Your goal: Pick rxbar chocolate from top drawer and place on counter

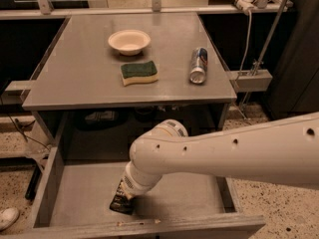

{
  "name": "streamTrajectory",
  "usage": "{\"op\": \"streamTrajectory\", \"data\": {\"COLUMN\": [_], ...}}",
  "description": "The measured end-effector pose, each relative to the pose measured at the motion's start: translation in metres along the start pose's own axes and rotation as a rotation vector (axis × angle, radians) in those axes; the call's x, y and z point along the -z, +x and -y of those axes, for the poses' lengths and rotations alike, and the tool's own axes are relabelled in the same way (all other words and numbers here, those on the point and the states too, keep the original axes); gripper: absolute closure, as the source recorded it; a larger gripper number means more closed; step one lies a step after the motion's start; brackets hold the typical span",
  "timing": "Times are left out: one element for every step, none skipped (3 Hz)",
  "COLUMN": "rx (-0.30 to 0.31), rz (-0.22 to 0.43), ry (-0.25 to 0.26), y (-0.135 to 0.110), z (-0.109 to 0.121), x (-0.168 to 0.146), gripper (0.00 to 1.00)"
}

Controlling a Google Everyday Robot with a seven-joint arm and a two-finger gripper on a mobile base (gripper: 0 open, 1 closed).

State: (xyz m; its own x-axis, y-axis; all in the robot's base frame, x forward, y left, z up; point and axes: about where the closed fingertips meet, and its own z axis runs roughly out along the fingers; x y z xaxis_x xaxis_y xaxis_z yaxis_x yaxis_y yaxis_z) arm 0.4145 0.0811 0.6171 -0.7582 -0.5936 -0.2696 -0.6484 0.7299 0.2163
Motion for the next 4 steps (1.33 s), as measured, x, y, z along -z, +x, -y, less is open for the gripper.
{"op": "streamTrajectory", "data": {"rx": [0.0,0.0,0.0,0.0], "rz": [0.0,0.0,0.0,0.0], "ry": [0.0,0.0,0.0,0.0], "y": [0.0,0.0,0.0,0.0], "z": [0.0,0.0,0.0,0.0], "x": [0.0,0.0,0.0,0.0], "gripper": [0.62,0.39,0.16,0.0]}}
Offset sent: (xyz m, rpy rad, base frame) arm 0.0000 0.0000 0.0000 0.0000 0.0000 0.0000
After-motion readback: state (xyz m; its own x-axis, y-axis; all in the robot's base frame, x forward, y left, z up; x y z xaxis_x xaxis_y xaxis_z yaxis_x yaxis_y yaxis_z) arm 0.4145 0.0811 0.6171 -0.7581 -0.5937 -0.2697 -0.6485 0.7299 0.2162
